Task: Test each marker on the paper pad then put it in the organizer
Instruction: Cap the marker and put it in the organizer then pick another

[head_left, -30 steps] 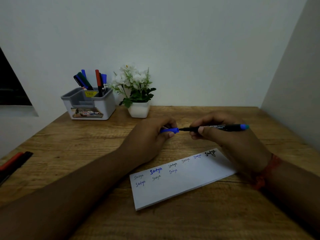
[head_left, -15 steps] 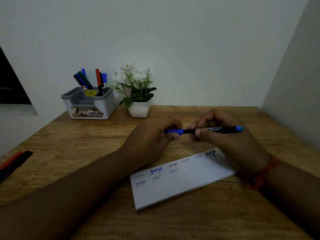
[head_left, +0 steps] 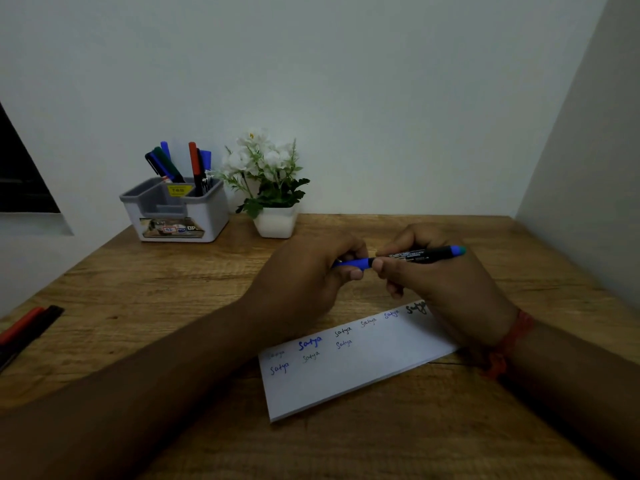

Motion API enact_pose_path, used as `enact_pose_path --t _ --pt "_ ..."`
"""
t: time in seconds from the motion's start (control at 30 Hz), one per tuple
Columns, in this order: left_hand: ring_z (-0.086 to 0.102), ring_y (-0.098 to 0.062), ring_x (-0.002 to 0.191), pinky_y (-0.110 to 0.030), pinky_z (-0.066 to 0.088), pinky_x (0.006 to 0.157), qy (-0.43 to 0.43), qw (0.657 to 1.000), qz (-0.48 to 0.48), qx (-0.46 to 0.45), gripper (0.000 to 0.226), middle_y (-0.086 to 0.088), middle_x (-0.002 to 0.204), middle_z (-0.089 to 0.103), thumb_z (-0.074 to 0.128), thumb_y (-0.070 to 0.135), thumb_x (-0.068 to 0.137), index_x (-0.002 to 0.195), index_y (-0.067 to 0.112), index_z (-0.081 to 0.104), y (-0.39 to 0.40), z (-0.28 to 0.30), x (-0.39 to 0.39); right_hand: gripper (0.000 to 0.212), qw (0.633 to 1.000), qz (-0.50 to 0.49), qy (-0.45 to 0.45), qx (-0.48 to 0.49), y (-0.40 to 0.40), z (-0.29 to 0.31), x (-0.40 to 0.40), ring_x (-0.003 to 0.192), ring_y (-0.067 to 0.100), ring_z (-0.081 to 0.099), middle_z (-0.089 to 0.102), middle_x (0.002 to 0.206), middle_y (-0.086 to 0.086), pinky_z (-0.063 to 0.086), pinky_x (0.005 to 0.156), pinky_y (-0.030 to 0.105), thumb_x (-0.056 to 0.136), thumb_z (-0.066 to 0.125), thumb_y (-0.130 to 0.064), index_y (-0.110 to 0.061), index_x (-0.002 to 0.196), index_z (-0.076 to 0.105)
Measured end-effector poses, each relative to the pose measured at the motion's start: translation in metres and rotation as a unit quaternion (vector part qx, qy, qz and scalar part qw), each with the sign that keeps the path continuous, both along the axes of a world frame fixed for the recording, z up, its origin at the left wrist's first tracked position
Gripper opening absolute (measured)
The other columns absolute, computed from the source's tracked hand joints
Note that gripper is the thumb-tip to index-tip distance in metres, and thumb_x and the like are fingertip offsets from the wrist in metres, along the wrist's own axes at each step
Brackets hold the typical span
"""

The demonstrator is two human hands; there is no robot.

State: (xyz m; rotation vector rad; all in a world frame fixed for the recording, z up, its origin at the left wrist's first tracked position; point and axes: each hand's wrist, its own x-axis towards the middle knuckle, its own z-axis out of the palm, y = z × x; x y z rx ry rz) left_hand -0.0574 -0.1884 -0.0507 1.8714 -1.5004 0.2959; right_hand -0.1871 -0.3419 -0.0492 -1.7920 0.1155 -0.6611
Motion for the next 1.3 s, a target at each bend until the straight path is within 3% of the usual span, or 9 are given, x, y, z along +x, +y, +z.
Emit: enact_pose_path --t 0.2,0.27,0.33,0.5,0.6,0.87,1.0,1.13,1.3 --pt "0.056 -0.007 0.108 -0.037 0.048 0.093 -0.066 0.997 0.026 -0.029 0.026 0.01 0.113 0.067 0.062 0.031 0.094 0.119 0.024 0.063 -0.001 -0.002 0.008 0.011 0.995 0.001 0.005 0.099 -0.004 0.002 0.01 0.068 0.023 0.06 0.065 0.079 0.011 0.054 0.068 0.033 0.084 0.075 -0.008 -0.007 0.093 0.071" --pt "0.037 -0.014 0.138 -0.041 0.03 0.115 -0.13 0.99 0.046 0.001 0.04 0.006 0.141 0.054 0.055 0.039 0.095 0.133 0.023 0.054 0.003 -0.002 0.016 0.014 0.99 -0.007 0.003 0.14 -0.006 0.004 0.012 0.07 0.019 0.059 0.063 0.08 0.009 0.053 0.068 0.03 0.084 0.074 -0.007 -0.005 0.097 0.07" --pt "0.012 -0.022 0.151 -0.051 0.016 0.12 -0.196 0.976 0.093 0.03 0.054 0.002 0.159 0.031 0.044 0.048 0.097 0.144 0.022 0.042 0.008 0.001 0.026 0.017 0.989 -0.029 0.017 0.145 -0.008 0.008 0.014 0.072 0.015 0.06 0.062 0.084 0.008 0.054 0.071 0.029 0.086 0.072 -0.01 -0.002 0.101 0.068" --pt "-0.02 -0.029 0.15 -0.064 0.006 0.117 -0.225 0.949 0.2 0.096 0.075 -0.002 0.166 -0.011 0.022 0.064 0.095 0.157 0.025 0.007 0.022 0.014 0.05 0.021 0.982 0.001 0.065 0.177 0.002 0.016 0.03 0.088 0.022 0.074 0.069 0.111 0.019 0.064 0.077 0.039 0.1 0.056 -0.016 0.001 0.112 0.056" --pt "-0.026 -0.028 0.148 -0.065 0.001 0.117 -0.22 0.938 0.244 0.112 0.078 -0.002 0.164 -0.02 0.014 0.067 0.093 0.158 0.027 -0.002 0.035 0.019 0.061 0.011 0.978 0.043 0.101 0.177 0.018 0.026 0.05 0.077 0.027 0.074 0.069 0.1 0.021 0.063 0.076 0.049 0.105 0.046 -0.018 -0.007 0.107 0.049" --pt "-0.027 -0.03 0.147 -0.064 -0.003 0.117 -0.202 0.901 0.357 0.141 0.083 0.0 0.162 -0.025 -0.008 0.077 0.084 0.154 0.032 -0.014 0.124 0.019 0.103 0.027 0.98 0.091 0.173 0.02 0.084 0.037 0.12 0.087 0.04 0.069 0.059 0.098 0.02 0.058 0.079 0.062 0.097 0.061 -0.009 -0.008 0.122 0.049" --pt "-0.03 -0.029 0.146 -0.064 -0.006 0.116 -0.176 0.888 0.391 0.167 0.085 -0.001 0.161 -0.027 -0.014 0.079 0.08 0.151 0.033 -0.021 0.166 0.009 0.127 0.021 0.977 0.031 0.153 -0.143 0.115 0.054 0.156 0.079 0.033 0.068 0.067 0.092 0.017 0.06 0.076 0.049 0.094 0.067 -0.013 -0.008 0.112 0.058" --pt "-0.036 -0.027 0.143 -0.063 -0.011 0.115 -0.143 0.883 0.413 0.169 0.081 0.001 0.157 -0.034 -0.023 0.082 0.074 0.139 0.038 -0.04 0.193 0.005 0.141 0.013 0.933 -0.063 0.091 -0.342 0.135 0.08 0.2 0.08 0.021 0.065 0.07 0.091 0.007 0.052 0.066 0.03 0.093 0.064 -0.018 -0.012 0.104 0.066" --pt "-0.041 -0.026 0.14 -0.061 -0.013 0.115 -0.074 0.89 0.419 0.164 0.083 0.005 0.152 -0.044 -0.031 0.085 0.06 0.128 0.042 -0.048 0.203 0.012 0.142 0.016 0.825 -0.143 0.11 -0.536 0.153 0.117 0.255 0.088 0.03 0.066 0.068 0.099 0.016 0.053 0.071 0.034 0.092 0.058 -0.013 -0.005 0.103 0.068"
